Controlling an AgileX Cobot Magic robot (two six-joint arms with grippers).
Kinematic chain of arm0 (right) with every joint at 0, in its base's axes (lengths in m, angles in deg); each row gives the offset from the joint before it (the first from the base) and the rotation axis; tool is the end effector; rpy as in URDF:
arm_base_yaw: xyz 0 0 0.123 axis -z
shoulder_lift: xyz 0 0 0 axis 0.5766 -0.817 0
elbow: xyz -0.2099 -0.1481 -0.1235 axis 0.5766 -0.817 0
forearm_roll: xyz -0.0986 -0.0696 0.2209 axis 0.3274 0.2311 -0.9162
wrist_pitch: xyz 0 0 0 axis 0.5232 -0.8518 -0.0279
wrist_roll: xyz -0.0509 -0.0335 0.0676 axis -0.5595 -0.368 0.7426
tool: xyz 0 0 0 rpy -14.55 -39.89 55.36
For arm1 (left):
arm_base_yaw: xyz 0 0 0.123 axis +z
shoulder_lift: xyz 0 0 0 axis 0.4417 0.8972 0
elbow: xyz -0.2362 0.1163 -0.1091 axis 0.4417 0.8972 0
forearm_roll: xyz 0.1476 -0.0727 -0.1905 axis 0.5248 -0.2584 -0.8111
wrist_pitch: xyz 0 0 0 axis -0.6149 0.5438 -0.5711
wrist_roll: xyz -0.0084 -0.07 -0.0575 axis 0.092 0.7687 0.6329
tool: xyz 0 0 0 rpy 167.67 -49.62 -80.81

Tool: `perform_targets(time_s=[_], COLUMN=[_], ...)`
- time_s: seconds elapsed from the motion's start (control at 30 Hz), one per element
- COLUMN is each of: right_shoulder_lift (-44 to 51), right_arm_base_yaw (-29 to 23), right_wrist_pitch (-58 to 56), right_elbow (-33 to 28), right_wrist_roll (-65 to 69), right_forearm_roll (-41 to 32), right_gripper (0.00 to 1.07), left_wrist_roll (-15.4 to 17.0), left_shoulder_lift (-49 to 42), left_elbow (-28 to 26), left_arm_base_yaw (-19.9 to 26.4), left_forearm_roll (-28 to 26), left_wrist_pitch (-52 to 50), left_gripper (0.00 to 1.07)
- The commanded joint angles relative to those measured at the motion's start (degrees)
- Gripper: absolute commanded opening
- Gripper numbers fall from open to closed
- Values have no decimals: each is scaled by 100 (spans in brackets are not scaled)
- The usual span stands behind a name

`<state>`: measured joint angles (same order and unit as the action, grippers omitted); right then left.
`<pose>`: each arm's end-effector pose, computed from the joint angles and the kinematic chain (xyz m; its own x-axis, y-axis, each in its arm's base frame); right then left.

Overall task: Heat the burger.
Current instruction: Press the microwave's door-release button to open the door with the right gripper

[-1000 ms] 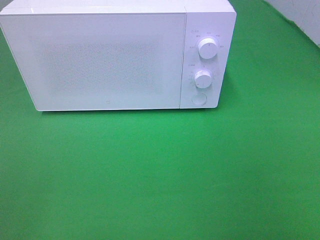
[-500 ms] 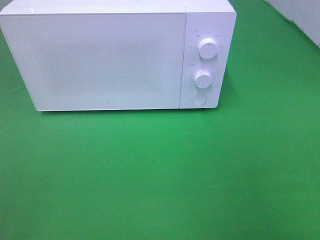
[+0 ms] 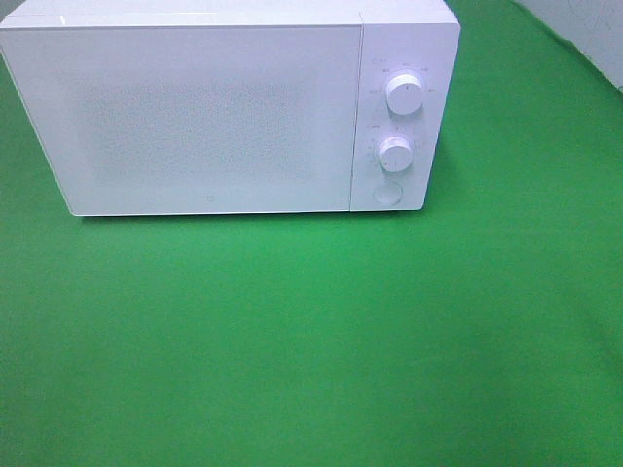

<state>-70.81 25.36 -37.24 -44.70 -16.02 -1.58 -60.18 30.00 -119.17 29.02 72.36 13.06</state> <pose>0.1336 0.0220 0.3067 -0.3500 -0.0464 -0.9356 -0.1537 0.9881 0.0085 -0.0081 -0.0077 0.2815 -0.4443 -0.0237 -0.8955 0.0209 0.9991 -0.0368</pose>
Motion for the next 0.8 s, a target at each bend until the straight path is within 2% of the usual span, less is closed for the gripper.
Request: perform_targets(time_s=[0.03, 0.53, 0.63, 0.67, 0.7, 0.8], right_shoulder_lift=[-292, -2257, -2699, -2699, -2962, -3180], right_arm_base_yaw=[29, 29, 23, 23, 23, 23], right_wrist_pitch=[395, 2550, 3478, 3478, 4125, 4555], right_elbow=[0, -17, -212, -212, -384, -498], right_wrist_roll=[46, 52, 52, 52, 52, 52], right_forearm_roll=[23, 23, 23, 23, 0, -46], right_gripper=[77, 77, 77, 77, 77, 77], left_wrist_roll=[11, 11, 11, 11, 11, 11], left_shoulder_lift=[-74, -74, -74, -74, -74, -74], left_elbow=[17, 17, 17, 17, 17, 17], left_arm_base_yaw=[23, 23, 23, 23, 23, 23], left_forearm_roll=[11, 11, 11, 11, 11, 11], left_wrist_pitch=[-23, -23, -23, -23, -23, -23], left_gripper=[100, 100, 100, 100, 100, 100])
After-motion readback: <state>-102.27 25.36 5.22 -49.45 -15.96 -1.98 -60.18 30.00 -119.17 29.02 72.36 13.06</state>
